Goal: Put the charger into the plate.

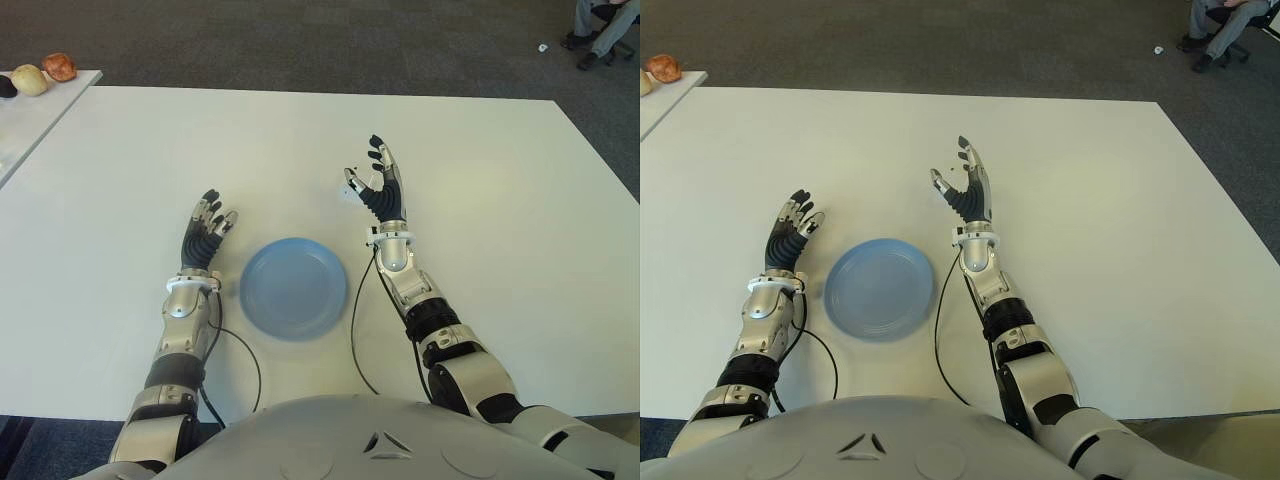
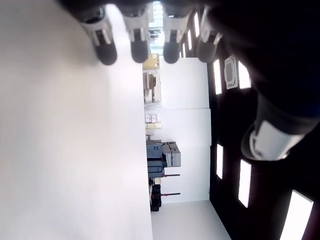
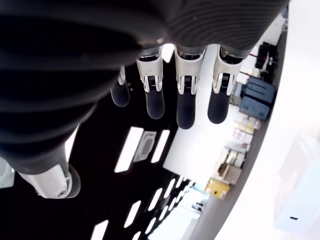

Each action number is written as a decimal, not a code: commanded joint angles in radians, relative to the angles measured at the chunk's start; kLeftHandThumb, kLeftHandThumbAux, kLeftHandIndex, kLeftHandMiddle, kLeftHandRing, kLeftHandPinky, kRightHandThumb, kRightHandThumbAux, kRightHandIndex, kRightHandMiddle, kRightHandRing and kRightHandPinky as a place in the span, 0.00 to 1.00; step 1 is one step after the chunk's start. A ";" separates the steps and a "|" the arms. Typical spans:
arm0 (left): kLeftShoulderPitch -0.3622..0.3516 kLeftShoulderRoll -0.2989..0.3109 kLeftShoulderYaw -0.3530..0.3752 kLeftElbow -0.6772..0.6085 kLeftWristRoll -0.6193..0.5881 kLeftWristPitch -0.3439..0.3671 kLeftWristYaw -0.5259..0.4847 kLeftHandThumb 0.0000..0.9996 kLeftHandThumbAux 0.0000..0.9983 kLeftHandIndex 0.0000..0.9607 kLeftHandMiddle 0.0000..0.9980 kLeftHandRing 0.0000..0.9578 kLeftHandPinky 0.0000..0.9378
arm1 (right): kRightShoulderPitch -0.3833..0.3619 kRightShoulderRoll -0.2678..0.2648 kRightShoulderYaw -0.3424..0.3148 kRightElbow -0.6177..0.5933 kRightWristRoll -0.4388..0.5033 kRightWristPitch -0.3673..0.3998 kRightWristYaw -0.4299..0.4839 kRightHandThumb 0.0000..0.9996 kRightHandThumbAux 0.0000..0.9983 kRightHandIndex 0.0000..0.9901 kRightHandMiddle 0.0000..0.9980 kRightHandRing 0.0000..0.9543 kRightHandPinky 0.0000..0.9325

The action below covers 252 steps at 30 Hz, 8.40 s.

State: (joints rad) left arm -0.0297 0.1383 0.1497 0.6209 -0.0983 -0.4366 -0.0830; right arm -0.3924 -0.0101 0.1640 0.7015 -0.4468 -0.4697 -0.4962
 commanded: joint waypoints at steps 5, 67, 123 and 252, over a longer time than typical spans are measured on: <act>0.050 -0.031 -0.006 0.113 0.011 0.069 0.010 0.00 0.57 0.00 0.07 0.06 0.06 | -0.014 -0.021 0.040 0.068 -0.035 0.006 -0.016 0.41 0.57 0.05 0.14 0.17 0.24; 0.108 -0.036 -0.028 0.018 0.005 0.104 -0.002 0.00 0.58 0.00 0.07 0.05 0.05 | -0.490 -0.134 0.417 0.611 -0.302 0.206 0.075 0.23 0.40 0.00 0.00 0.00 0.00; 0.199 -0.015 -0.027 -0.152 -0.001 0.191 -0.031 0.00 0.57 0.01 0.07 0.06 0.06 | -0.410 -0.197 0.385 0.579 -0.225 0.090 0.370 0.10 0.69 0.00 0.00 0.01 0.08; 0.148 -0.011 -0.027 -0.076 0.003 0.175 -0.034 0.00 0.57 0.01 0.05 0.03 0.04 | -0.034 -0.583 0.193 -0.285 -0.034 0.129 0.927 0.00 0.69 0.00 0.28 0.37 0.37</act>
State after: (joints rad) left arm 0.0650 0.1435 0.1396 0.4678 -0.1152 -0.3451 -0.1197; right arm -0.4341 -0.5884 0.3516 0.4134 -0.4682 -0.3290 0.4276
